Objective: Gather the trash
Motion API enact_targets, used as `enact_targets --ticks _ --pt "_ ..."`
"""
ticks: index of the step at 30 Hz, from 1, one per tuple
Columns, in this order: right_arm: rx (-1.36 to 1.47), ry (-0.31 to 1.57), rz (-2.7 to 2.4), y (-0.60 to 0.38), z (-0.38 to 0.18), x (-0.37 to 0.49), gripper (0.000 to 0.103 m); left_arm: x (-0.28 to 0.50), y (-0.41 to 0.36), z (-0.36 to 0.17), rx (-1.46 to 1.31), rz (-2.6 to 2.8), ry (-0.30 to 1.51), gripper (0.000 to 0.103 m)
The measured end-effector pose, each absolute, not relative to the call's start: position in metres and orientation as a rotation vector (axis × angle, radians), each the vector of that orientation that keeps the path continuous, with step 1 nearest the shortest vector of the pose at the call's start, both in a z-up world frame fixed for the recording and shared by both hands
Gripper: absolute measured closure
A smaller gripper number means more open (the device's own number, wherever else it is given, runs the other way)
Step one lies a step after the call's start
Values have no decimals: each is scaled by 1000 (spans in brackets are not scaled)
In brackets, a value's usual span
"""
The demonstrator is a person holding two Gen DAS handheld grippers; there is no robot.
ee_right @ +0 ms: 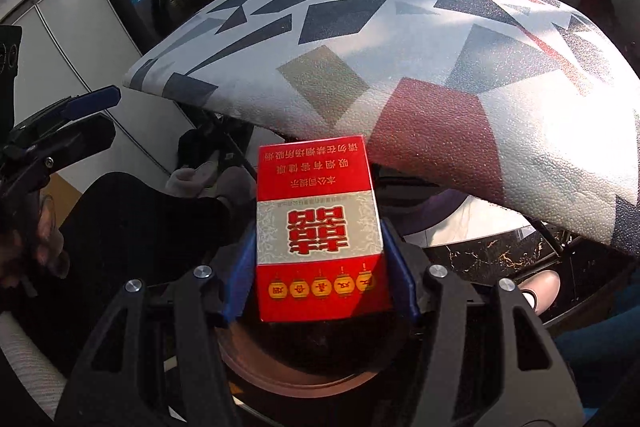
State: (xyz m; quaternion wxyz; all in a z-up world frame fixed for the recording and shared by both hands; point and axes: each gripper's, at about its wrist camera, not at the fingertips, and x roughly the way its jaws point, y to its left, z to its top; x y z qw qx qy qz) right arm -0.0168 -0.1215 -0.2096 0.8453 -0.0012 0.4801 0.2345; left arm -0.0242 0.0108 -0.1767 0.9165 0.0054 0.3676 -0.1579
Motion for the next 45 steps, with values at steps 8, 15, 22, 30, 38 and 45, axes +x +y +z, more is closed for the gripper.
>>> enact_targets --ticks 8,15,22,30,38,45 --pt "6 1042 482 -125 -216 -14 45 -23 15 -179 -1 -306 764 6" --pt "-2 1041 473 -125 -215 -14 45 -23 16 -182 -9 -301 773 6" --pt "9 1021 423 -133 -209 -10 11 -20 17 -184 -19 -296 792 6" --pt "-19 983 351 -145 -190 1 6 -14 10 -173 43 -292 775 6" --pt "-22 883 302 -160 -140 17 6 -3 8 -129 68 -298 670 6" --pt "-19 802 265 -173 -92 30 6 8 3 -81 85 -297 586 6"
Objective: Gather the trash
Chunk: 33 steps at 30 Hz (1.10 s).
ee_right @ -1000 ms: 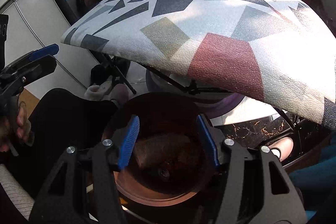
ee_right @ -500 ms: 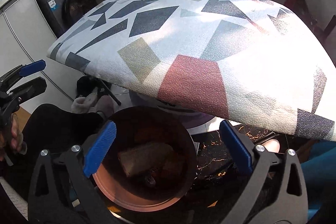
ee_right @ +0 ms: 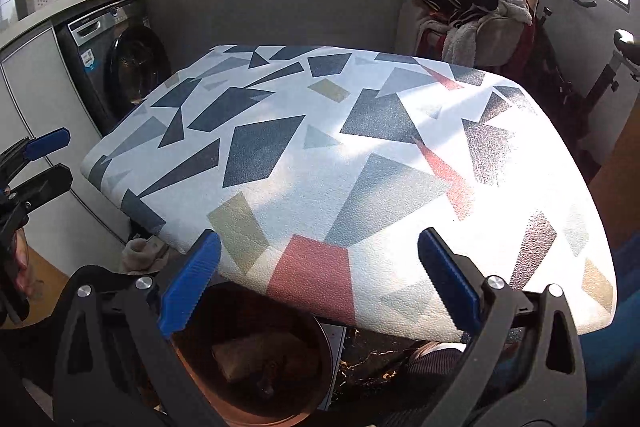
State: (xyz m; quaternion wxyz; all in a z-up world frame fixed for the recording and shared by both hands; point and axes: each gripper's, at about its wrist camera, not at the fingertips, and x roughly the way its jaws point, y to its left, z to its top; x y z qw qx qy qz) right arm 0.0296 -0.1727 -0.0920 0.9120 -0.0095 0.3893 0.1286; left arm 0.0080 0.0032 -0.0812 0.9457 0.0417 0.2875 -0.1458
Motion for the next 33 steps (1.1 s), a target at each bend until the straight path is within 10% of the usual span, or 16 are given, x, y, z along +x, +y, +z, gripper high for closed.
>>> enact_targets --ticks 33 --pt "-20 638 256 -175 -3 14 6 3 -8 -10 115 -208 492 6"
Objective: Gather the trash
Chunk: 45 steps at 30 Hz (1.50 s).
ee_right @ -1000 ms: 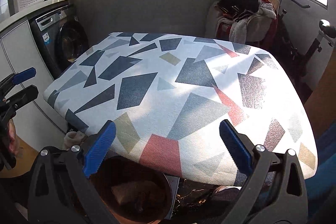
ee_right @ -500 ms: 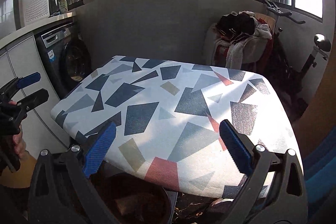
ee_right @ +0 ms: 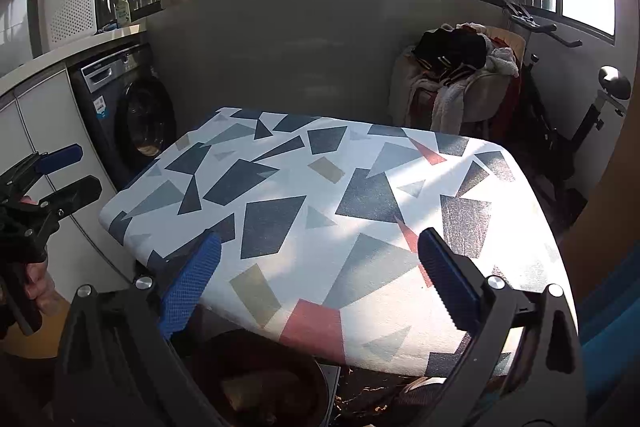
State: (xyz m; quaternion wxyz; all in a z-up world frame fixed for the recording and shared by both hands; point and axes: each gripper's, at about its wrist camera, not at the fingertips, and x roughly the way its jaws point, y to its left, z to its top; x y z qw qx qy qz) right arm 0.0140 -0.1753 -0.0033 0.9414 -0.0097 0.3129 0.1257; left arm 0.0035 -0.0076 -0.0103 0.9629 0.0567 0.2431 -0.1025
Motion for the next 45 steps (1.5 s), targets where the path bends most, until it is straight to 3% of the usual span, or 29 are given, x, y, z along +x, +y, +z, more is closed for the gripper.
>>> enact_targets --ticks 45 --pt "-10 629 236 -180 1 12 6 1 -3 -8 128 -176 473 6"
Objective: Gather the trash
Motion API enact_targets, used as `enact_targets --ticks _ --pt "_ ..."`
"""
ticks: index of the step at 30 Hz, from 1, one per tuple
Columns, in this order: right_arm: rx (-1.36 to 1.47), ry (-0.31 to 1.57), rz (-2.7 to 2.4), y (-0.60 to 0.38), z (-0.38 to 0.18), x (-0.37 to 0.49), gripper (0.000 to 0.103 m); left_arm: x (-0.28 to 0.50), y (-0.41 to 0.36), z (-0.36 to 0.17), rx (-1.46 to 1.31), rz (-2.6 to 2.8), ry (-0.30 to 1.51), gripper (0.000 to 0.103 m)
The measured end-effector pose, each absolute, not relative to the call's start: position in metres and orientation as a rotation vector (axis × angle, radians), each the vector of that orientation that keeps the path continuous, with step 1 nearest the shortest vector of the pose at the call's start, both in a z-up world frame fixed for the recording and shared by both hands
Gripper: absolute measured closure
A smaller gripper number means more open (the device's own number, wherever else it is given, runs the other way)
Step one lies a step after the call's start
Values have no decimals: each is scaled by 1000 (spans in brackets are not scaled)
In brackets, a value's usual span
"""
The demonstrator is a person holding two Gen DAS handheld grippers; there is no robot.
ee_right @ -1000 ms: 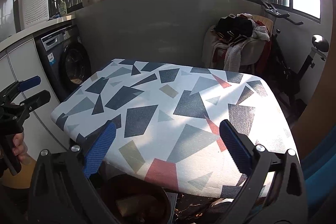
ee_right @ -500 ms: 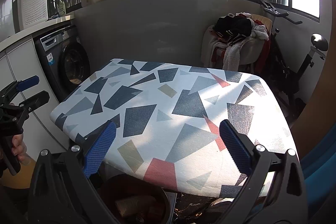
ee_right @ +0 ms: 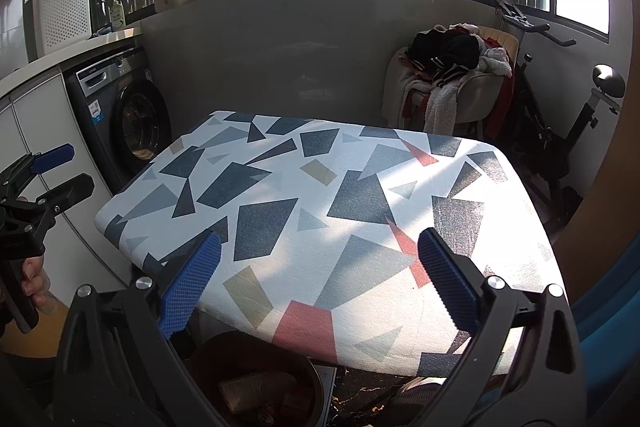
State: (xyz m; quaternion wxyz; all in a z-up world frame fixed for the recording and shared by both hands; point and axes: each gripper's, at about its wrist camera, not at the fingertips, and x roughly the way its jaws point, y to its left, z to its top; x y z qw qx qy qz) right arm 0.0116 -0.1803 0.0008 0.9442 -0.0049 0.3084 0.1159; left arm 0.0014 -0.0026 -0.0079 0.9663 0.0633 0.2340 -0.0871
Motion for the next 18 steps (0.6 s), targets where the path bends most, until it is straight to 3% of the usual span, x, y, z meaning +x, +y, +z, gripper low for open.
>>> enact_targets --ticks 18 --pt "-7 637 232 -181 -4 11 6 4 -3 -7 151 -165 473 6"
